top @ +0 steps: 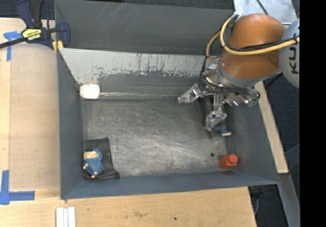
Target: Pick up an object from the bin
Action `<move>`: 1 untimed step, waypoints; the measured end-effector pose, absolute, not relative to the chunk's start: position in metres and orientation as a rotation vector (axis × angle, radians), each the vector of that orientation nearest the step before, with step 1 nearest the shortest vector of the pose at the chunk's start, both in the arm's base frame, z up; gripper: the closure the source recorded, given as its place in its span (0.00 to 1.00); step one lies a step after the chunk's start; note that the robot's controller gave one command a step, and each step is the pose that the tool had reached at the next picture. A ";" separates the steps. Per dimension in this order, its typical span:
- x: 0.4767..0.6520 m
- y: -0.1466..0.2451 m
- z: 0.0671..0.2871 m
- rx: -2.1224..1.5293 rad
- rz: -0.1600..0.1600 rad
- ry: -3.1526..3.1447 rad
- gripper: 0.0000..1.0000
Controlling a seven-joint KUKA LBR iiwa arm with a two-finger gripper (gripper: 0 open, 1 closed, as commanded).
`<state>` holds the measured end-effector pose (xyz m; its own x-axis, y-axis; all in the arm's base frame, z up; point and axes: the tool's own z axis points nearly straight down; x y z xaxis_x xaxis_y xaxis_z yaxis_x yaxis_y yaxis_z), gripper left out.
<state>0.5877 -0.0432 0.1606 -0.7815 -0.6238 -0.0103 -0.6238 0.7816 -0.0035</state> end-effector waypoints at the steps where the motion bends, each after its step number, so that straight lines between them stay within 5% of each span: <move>1: 0.621 -0.095 0.123 -0.953 -0.005 2.988 0.00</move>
Offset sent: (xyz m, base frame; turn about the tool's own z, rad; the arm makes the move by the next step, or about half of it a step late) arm 0.0314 -0.0477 -0.0365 0.0491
